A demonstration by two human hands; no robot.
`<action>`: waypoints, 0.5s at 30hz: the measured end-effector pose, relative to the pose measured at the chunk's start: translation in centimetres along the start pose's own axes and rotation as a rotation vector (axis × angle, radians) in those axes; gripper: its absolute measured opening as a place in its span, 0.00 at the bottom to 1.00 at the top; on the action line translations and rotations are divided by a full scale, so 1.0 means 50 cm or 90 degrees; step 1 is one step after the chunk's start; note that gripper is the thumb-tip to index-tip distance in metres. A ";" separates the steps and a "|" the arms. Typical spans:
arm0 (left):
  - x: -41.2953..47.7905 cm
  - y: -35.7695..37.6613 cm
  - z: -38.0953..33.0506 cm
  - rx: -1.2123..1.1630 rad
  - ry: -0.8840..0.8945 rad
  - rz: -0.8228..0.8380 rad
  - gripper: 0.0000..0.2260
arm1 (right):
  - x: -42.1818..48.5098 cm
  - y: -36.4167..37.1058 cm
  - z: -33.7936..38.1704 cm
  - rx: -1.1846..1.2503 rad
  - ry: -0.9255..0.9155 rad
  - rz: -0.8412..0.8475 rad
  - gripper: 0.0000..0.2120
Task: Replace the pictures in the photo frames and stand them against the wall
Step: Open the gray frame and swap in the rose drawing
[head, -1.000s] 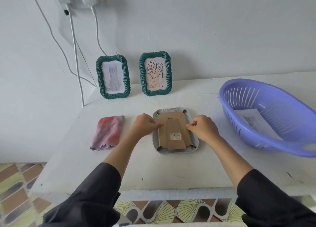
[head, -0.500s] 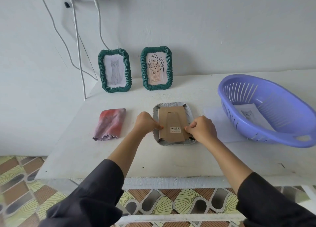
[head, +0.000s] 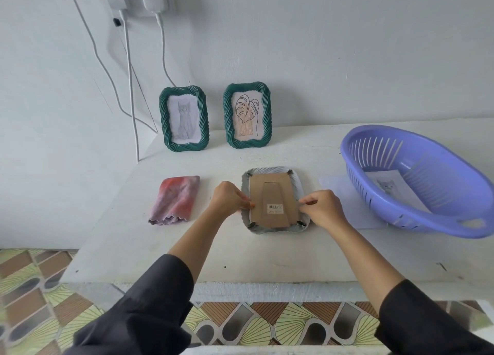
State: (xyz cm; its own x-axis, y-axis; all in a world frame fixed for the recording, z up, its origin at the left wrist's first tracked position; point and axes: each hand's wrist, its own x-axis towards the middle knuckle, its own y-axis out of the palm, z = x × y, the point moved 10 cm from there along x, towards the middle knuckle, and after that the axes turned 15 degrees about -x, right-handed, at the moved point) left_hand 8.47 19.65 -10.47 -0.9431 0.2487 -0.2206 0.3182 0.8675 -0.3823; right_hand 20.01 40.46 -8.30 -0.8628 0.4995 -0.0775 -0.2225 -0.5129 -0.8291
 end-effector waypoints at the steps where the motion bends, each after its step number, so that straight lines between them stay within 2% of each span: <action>1: 0.000 0.001 0.001 0.004 0.000 0.003 0.10 | 0.000 -0.001 -0.002 0.005 -0.001 0.001 0.11; 5: -0.002 0.000 -0.005 -0.005 0.001 -0.001 0.07 | -0.003 -0.035 0.014 0.014 -0.025 -0.043 0.11; 9: -0.013 -0.014 -0.046 -0.057 0.049 -0.051 0.07 | -0.010 -0.143 0.086 -0.047 -0.109 -0.205 0.08; 12: -0.035 -0.011 -0.102 -0.163 0.096 -0.057 0.09 | -0.024 -0.193 0.162 -0.114 -0.179 -0.258 0.06; 15: -0.070 0.004 -0.162 -0.371 0.091 -0.020 0.10 | -0.053 -0.191 0.243 -0.164 -0.278 -0.253 0.05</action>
State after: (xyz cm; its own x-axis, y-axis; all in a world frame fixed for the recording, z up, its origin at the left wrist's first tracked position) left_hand 11.07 22.44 -2.51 -0.9675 0.2401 -0.0789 0.2234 0.9585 0.1772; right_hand 18.89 35.54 6.57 -0.8546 0.2585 0.4503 -0.4937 -0.1356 -0.8590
